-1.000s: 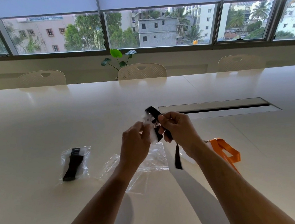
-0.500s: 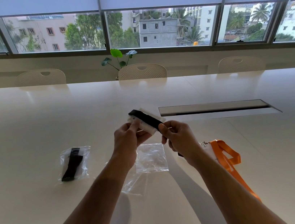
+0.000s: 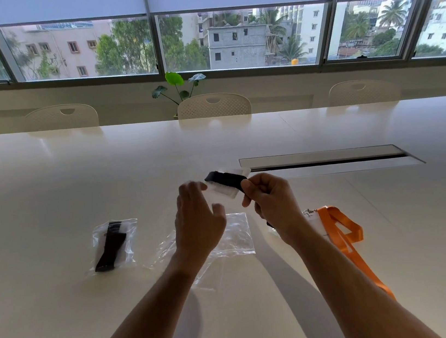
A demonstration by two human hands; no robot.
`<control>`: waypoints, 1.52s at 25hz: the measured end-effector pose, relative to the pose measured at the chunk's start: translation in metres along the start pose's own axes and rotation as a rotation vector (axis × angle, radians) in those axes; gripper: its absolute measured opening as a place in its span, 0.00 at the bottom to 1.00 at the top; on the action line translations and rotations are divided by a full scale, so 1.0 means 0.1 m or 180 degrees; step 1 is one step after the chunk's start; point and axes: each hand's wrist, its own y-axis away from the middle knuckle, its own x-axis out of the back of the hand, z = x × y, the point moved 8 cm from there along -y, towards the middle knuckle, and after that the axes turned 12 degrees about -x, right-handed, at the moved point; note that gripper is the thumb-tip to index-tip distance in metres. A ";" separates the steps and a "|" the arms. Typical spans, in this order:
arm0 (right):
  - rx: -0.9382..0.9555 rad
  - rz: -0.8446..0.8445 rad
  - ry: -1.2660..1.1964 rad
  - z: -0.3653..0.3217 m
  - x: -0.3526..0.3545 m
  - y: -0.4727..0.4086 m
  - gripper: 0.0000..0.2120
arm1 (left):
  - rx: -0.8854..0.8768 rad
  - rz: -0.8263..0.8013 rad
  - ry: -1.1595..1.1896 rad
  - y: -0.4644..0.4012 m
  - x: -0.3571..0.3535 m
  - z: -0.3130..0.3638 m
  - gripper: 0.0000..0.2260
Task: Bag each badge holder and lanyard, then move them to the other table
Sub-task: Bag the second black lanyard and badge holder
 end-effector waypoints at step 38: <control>-0.1050 -0.0172 -0.0205 0.83 0.19 -0.06 0.13 | 0.1257 -0.0839 0.2023 0.28 -0.42 -0.25 0.09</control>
